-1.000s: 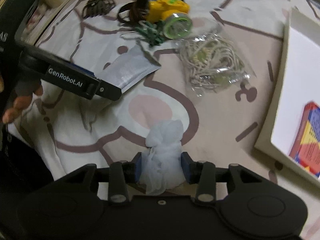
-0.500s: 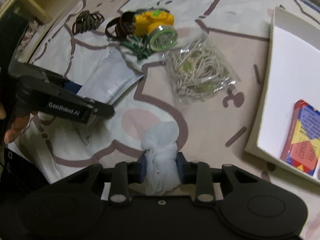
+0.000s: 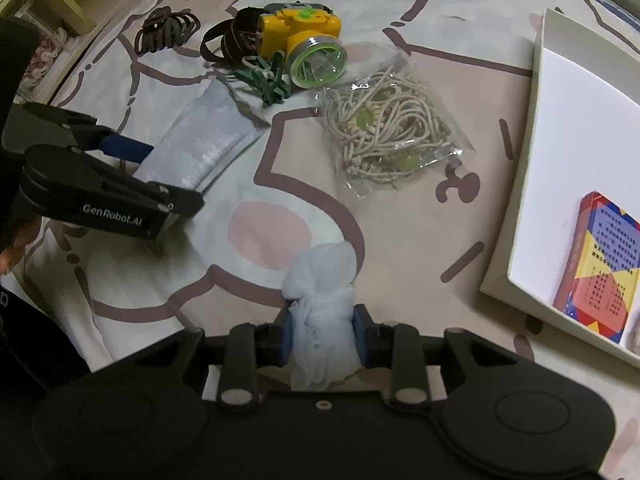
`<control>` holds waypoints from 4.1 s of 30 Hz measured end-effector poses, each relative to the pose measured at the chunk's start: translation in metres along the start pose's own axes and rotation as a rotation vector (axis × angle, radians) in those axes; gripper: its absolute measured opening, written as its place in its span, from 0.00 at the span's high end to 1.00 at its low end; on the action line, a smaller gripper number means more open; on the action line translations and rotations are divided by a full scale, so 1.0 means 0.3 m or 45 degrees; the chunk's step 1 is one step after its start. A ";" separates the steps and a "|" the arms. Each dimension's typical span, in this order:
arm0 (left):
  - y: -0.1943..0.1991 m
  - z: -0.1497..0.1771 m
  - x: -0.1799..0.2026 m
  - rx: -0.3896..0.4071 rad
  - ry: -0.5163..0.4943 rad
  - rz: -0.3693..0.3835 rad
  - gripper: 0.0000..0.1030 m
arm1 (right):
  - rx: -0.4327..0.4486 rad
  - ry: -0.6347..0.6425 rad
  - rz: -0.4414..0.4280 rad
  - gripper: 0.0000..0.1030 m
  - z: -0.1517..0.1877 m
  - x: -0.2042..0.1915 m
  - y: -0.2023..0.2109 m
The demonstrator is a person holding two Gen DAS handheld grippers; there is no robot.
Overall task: Organize objects
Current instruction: 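Lift the mesh pouch and grey packet and carry both over the white tray, then lower the grey packet into the tray and open the left gripper while the right gripper holds the pouch above, then lower the mesh pouch into the tray and open the right gripper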
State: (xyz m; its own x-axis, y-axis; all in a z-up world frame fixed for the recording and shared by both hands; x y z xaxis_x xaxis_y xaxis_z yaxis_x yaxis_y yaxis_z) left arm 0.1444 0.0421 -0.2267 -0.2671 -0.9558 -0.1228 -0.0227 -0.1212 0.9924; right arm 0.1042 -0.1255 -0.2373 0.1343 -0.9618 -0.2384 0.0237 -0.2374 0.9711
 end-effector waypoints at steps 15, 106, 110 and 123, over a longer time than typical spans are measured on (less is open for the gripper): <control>0.016 0.000 -0.006 0.028 0.069 0.078 0.46 | 0.035 -0.007 -0.006 0.69 -0.008 0.008 0.030; 0.298 -0.586 1.132 0.395 0.026 0.840 0.20 | 0.825 -0.908 0.253 0.70 0.359 1.083 0.693; 0.326 -0.591 1.027 0.439 0.047 0.772 0.20 | 0.755 -0.936 0.103 0.70 0.300 1.057 0.607; 0.333 -0.610 0.816 0.475 0.205 0.747 0.20 | 0.570 -0.956 -0.310 0.70 0.082 0.921 0.340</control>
State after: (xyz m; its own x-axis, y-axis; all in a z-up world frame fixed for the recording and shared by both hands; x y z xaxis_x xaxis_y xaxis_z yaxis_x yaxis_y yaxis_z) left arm 0.2531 -0.2530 -0.1595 -0.1914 -0.8667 0.4607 -0.2545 0.4972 0.8295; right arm 0.1192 -0.4187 -0.2045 -0.5087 -0.6767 -0.5323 -0.4412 -0.3261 0.8361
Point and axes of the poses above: each gripper's, at about its wrist camera, not at the fingertips, and y roughly against the way its jaws point, x to its right, z to its underside, the point moved 10 cm from there along -y, roughly the way its jaws point, and after that the axes turned 14 degrees about -x, right-handed, at the moved point
